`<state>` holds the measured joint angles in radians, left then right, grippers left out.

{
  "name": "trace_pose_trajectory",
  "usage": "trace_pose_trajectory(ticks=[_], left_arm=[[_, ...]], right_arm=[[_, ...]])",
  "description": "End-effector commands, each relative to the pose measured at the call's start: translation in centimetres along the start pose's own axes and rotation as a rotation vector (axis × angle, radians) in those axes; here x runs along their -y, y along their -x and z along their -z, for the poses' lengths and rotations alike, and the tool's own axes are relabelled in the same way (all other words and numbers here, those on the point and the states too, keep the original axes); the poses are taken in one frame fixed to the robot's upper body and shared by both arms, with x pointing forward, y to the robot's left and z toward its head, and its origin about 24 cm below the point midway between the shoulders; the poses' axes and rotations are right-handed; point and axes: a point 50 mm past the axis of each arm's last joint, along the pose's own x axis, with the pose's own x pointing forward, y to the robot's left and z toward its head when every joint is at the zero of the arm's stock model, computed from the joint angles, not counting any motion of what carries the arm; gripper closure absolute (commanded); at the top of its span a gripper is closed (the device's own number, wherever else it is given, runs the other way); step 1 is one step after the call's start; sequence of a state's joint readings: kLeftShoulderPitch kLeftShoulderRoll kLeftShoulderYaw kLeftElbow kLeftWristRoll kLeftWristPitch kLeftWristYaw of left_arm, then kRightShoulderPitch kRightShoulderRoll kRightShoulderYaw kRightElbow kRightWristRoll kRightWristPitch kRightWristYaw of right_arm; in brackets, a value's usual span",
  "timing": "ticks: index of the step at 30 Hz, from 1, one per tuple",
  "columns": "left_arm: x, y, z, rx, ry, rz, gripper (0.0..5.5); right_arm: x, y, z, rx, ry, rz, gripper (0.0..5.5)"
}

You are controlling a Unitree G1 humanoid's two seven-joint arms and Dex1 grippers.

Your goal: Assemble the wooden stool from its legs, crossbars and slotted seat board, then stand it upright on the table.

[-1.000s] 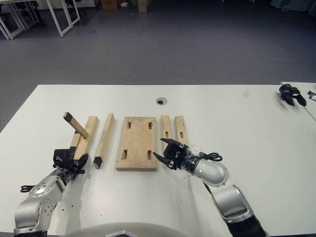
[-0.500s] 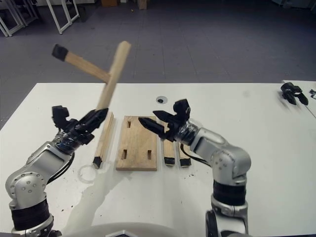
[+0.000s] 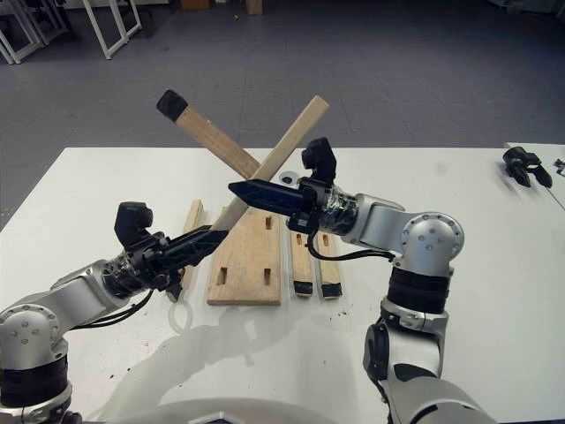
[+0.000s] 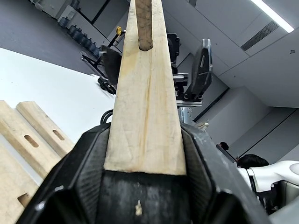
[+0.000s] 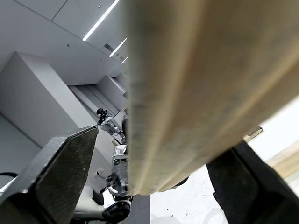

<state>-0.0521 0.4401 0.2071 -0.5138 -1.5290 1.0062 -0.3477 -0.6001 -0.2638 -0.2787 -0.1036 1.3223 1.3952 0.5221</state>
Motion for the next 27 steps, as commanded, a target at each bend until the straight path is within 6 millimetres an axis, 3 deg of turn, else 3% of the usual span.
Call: trace_pose_trajectory(ticks=[1,6,9,12,15,18,20,22,27], left_arm=[[-0.3,0.4,-0.3,0.007,-0.004,-0.019,3.47],[-0.1,0.7,-0.4,-0.012,-0.017,0.010,3.47],[0.3,0.7,-0.7,-0.006,-0.018,0.057,3.47],[0.6,0.8,-1.5,0.038,-0.059,0.075,2.75],[-0.3,1.6,-2.7,0.121,-0.095,-0.001,2.42],[-2.3,2.8,-4.5,0.209,-0.183,-0.199,2.39],[-3.9,3.0,-3.9,0.085,-0.333,-0.378,2.39],[-5.3,2.8,-2.0,-0.154,-0.533,-0.508,2.39],[-7.0,1.5,2.5,-0.511,-0.830,-0.529,2.39]], right_arm=[[-1.0,0.1,-0.4,-0.026,0.045,-0.058,2.37],[-1.7,0.0,-0.6,-0.043,0.092,-0.102,3.34],[-2.1,0.1,-0.9,-0.047,0.123,-0.132,3.42],[-1.9,0.3,-1.0,-0.046,0.139,-0.110,3.48],[-1.3,0.8,-0.6,-0.069,0.146,-0.063,3.48],[-0.9,1.8,0.1,-0.116,0.167,0.000,3.48],[-0.3,2.7,0.2,-0.140,0.199,0.074,3.48],[0.3,3.5,-0.2,-0.135,0.251,0.143,3.48],[2.9,3.7,-1.2,-0.106,0.380,0.317,3.48]])
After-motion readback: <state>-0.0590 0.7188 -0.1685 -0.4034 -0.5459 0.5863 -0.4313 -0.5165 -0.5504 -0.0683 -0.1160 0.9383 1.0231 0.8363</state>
